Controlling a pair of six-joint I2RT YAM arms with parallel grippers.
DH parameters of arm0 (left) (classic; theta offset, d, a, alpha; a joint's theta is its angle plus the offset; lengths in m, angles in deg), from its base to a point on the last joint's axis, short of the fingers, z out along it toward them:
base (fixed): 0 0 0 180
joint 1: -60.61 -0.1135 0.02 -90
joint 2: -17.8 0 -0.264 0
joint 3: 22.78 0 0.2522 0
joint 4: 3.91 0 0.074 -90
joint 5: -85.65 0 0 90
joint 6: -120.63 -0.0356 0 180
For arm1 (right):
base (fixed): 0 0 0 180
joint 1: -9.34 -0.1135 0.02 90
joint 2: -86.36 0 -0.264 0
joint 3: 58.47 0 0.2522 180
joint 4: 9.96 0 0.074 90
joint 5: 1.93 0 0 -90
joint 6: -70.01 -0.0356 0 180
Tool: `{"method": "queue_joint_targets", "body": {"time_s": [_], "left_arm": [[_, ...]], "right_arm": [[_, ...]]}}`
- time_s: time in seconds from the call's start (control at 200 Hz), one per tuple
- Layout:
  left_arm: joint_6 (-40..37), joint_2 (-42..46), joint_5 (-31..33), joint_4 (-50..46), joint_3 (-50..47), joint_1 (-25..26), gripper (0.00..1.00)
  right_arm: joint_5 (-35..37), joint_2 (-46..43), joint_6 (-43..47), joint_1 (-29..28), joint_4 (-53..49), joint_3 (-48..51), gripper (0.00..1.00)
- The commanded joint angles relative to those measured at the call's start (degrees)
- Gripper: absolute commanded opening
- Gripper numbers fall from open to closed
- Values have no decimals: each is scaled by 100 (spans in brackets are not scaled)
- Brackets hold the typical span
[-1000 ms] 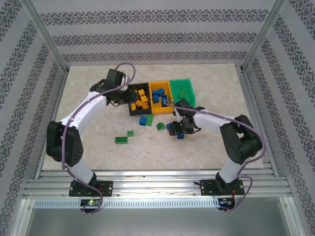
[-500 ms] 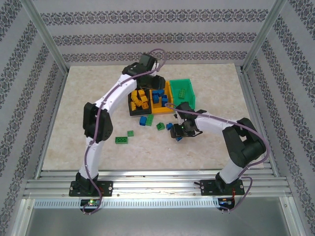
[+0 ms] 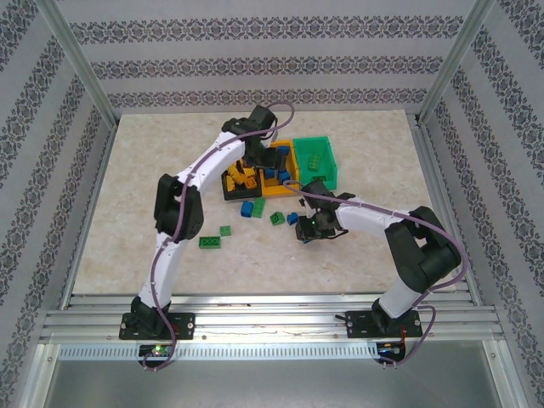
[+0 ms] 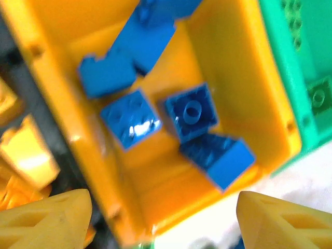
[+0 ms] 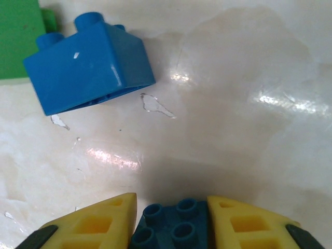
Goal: Sort the legos into containers by color
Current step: Pick up the lego from the center of the table, then place the lego in the container.
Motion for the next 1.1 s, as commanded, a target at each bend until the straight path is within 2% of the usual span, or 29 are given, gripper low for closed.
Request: {"method": "queue_joint_targets", "body": {"time_s": [0.0, 0.205, 0.385, 0.575, 0.695, 0.754, 0.864, 1.094], "left_arm": [[-33, 1320, 284, 988, -1212, 62, 74], [406, 3115, 359, 2561, -4180, 61, 75], [750, 3626, 226, 3129, -5527, 55, 75], [907, 3307, -37, 3226, -5746, 62, 74], [884, 3057, -14, 3192, -5655, 57, 74], [837, 2909, -31, 3112, -5539, 60, 73], [766, 2602, 41, 2935, -5319, 59, 69], [583, 2029, 251, 2711, -5013, 20, 64]], "right_arm": [[-170, 97, 6, -33, -67, -82, 26], [-626, -232, -73, 512, 93, -570, 26], [-711, 194, -60, 852, 113, -1757, 27], [-828, 1135, -25, 881, -24, -3307, 34], [-829, 1637, 28, 845, -277, -4215, 51], [-746, 1744, 80, 820, -393, -4413, 55], [-704, 1558, 122, 800, -290, -4095, 55], [-463, 691, 435, 544, -190, -2486, 55]]}}
